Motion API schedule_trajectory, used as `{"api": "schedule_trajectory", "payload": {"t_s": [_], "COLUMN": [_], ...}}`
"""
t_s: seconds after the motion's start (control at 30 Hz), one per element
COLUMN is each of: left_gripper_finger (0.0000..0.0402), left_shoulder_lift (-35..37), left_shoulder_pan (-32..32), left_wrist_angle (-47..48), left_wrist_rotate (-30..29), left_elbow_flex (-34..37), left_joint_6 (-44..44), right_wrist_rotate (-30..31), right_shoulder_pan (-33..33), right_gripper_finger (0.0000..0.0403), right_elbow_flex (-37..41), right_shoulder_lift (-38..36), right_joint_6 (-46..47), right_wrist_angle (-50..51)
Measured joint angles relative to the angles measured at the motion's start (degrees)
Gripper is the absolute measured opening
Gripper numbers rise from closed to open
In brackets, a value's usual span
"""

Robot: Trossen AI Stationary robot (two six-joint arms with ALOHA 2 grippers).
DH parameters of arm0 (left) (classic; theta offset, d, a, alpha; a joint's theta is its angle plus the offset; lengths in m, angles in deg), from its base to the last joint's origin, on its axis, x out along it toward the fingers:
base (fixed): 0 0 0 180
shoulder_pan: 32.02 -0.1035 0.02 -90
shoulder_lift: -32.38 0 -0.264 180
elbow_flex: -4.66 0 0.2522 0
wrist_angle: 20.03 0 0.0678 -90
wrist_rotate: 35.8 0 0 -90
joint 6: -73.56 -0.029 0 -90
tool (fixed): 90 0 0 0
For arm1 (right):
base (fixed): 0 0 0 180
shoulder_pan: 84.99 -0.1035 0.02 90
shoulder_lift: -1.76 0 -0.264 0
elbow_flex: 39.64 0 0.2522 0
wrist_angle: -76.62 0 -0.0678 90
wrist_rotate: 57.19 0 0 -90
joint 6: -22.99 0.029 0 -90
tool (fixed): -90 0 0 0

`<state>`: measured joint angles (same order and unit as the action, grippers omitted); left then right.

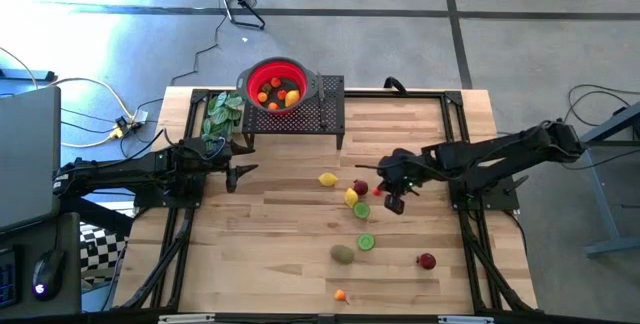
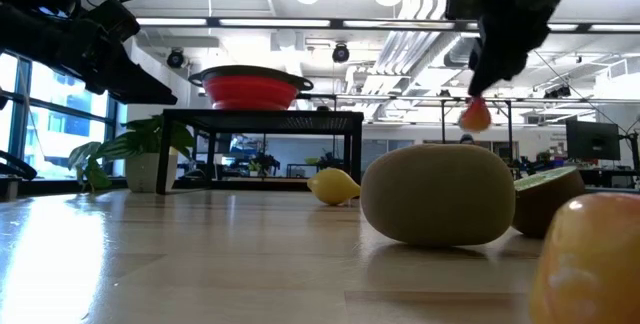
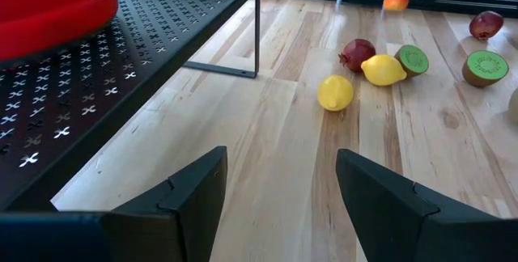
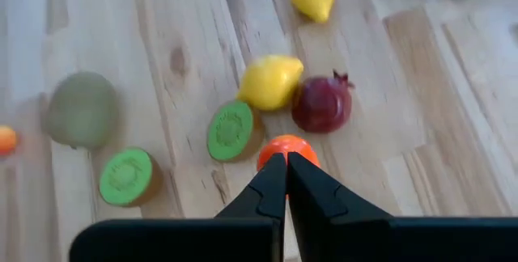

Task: Pick & Place Fruit
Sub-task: Put the orange pear into the red strainer bowl on the shelf

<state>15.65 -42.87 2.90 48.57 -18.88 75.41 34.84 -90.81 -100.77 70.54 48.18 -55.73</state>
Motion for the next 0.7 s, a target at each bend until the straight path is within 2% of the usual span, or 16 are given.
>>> {"api": "schedule_trajectory", "payload": {"t_s": [0.2, 0.5, 0.7], "left_gripper_finger": [0.0228, 0.0228, 0.0228], "left_shoulder_lift": [0.00, -0.02, -0.01], "left_shoulder_pan": [0.00, 0.00, 0.00], "left_wrist_angle": [0.00, 0.00, 0.00], "left_wrist_rotate": [0.00, 0.00, 0.00], "left_elbow_flex": [0.00, 0.00, 0.00], "left_joint_6": [0.00, 0.00, 0.00], "right_wrist_rotate": [1.08, 0.92, 3.05], "right_shoulder_pan": [0.00, -0.02, 0.00], "right_gripper_finger": [0.0003, 0.0003, 0.0003], "right_elbow_flex": [-2.39, -2.42, -2.42], "right_shoulder_lift": [0.00, 0.00, 0.00], "right_joint_6": [-1.17, -7.33, -10.65], "right_wrist_angle": [-1.44, -13.32, -21.54]}}
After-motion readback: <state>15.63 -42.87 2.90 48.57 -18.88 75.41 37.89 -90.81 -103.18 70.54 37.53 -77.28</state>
